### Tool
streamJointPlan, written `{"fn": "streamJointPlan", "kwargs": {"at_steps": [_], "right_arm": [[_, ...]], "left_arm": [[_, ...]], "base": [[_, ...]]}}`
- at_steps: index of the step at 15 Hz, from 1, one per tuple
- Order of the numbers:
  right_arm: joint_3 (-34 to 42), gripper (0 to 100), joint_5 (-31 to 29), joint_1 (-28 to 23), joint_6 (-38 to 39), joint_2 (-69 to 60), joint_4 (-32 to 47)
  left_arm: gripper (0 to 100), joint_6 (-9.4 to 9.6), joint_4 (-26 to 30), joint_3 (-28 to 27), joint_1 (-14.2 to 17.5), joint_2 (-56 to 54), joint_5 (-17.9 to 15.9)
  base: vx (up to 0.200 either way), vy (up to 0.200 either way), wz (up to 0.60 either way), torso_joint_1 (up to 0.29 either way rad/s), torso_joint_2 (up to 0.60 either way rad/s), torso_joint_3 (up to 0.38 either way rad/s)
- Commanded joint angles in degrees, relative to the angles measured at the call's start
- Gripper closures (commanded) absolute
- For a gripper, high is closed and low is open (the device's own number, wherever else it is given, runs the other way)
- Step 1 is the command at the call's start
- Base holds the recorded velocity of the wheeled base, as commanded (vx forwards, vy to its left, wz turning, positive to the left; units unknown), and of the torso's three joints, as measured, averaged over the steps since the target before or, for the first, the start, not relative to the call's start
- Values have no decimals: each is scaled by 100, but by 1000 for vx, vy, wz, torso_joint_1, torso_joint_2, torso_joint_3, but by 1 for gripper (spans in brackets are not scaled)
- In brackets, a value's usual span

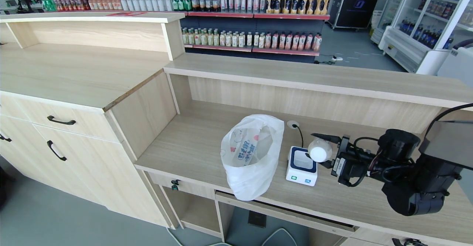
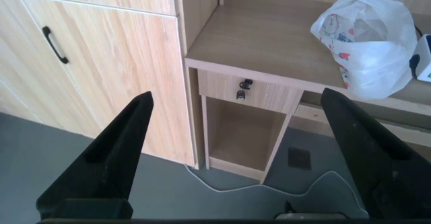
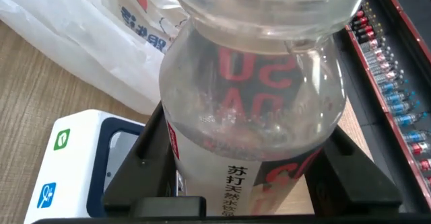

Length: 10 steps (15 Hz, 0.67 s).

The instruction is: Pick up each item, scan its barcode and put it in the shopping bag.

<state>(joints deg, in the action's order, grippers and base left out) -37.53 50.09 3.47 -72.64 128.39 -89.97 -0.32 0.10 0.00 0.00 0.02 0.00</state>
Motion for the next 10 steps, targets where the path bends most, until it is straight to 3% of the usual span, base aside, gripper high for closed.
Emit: {"fn": "streamJointPlan", "kwargs": {"at_steps": [1, 10], "right_arm": [[-8, 100, 115, 4, 5, 63, -3], [-421, 100, 185, 136, 207, 450, -3]], "left_arm": [[0, -3, -1, 0, 0, -2, 0], [0, -3, -1, 0, 0, -2, 0]], "base": [[0, 0, 0, 0, 0, 0], [0, 0, 0, 0, 0, 0]]}}
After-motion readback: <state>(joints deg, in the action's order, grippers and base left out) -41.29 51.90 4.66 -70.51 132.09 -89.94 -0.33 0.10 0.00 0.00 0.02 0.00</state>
